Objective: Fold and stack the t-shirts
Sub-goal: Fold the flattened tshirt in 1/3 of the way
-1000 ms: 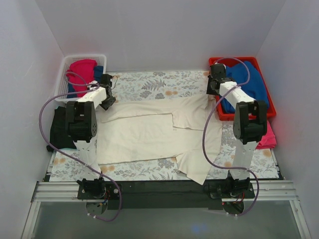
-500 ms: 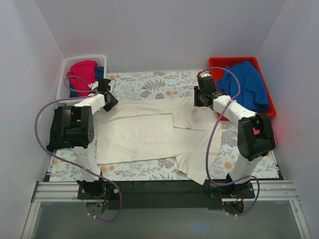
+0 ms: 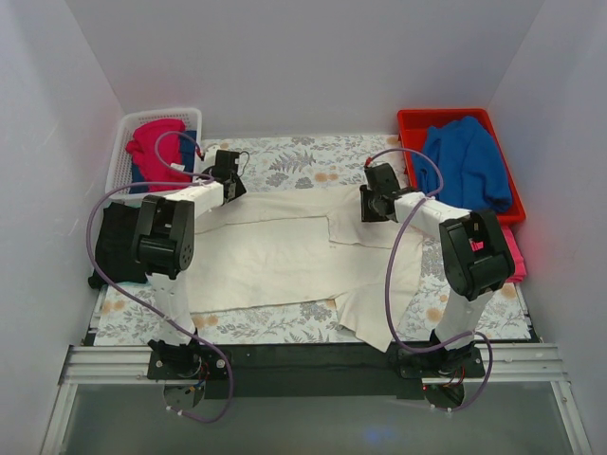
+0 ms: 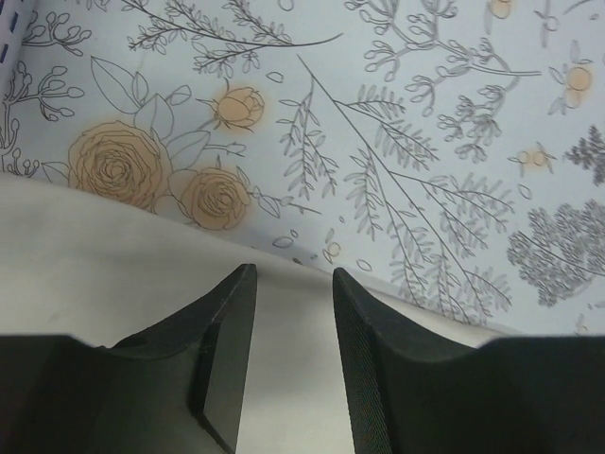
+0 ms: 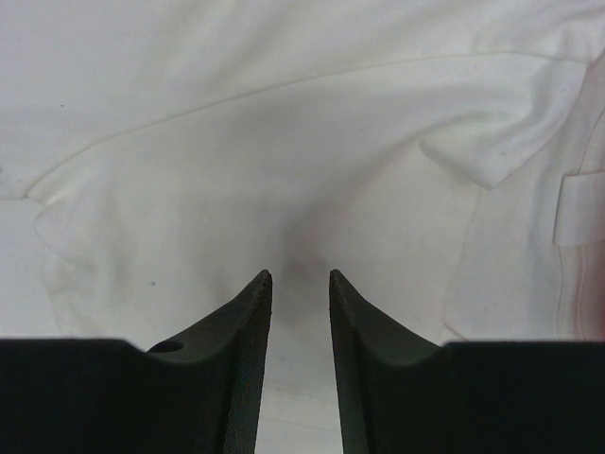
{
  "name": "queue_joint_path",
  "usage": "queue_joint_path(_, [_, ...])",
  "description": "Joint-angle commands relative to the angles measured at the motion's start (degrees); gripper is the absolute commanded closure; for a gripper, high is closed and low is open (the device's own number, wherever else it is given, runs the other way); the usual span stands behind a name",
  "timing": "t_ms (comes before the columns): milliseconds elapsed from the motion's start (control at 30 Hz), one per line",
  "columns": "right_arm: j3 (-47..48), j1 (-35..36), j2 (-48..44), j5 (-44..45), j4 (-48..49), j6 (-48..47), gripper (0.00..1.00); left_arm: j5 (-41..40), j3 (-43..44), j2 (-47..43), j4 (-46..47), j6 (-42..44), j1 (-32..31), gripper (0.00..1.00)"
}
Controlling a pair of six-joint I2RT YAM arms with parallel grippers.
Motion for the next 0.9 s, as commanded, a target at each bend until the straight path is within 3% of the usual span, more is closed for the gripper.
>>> queue_joint_path(0, [-0.80, 0.20, 0.14, -0.68, 2.56, 0.55, 0.63, -3.66, 2.61, 2.09, -0.35, 0.65, 1.65, 0.63])
queue_joint_path(500, [-2.47, 0.20, 1.11, -0.41, 2.91, 0.73, 0.64, -6.99, 7.98, 5.43, -7.03, -7.52, 9.48, 0.63])
queue_joint_path(867, [-2.91, 0.20, 0.93, -0.33, 2.92, 1.17, 0.64, 0.56, 2.88, -0.01, -0.62, -2.69, 9.40, 0.63])
